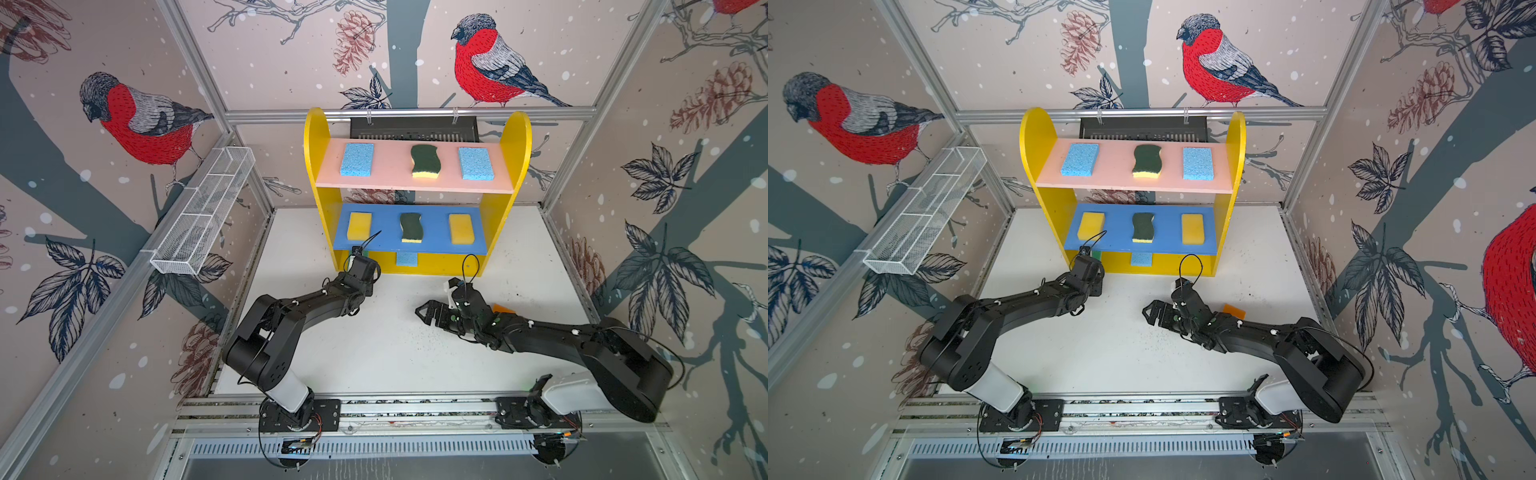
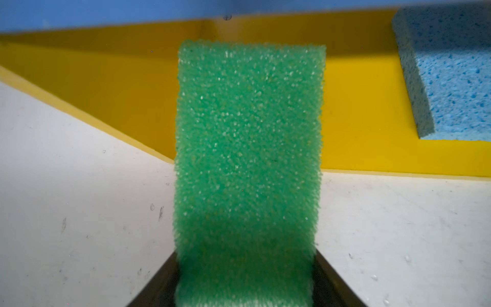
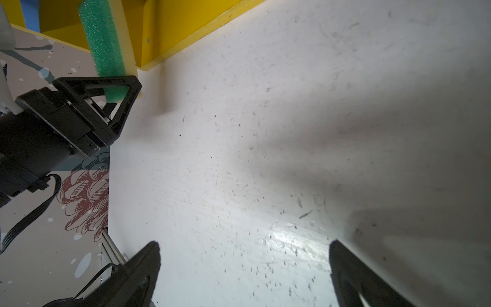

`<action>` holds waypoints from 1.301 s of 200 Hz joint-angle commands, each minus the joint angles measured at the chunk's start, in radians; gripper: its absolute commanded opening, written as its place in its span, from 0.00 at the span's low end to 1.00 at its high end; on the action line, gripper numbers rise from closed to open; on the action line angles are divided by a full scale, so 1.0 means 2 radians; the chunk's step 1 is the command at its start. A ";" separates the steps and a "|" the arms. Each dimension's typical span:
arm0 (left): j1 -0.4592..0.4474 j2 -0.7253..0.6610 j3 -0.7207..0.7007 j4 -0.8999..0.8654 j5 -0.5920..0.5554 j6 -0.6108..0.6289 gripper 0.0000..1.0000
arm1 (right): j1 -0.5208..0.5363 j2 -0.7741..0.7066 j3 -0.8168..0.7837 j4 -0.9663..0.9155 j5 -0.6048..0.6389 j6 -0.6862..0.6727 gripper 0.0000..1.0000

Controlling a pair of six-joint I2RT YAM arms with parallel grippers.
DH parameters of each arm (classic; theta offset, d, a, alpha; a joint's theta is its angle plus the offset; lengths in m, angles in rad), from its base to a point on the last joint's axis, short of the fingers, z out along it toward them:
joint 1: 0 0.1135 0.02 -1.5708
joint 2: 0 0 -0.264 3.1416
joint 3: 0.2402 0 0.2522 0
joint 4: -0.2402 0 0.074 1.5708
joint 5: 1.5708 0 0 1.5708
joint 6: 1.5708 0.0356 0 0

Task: Arrange cleaning sponges on a shelf
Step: Place the cleaning sponge on the shelf.

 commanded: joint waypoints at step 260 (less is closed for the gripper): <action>0.002 0.075 0.039 0.074 -0.037 -0.002 0.65 | 0.002 -0.003 0.007 0.005 -0.010 -0.015 0.98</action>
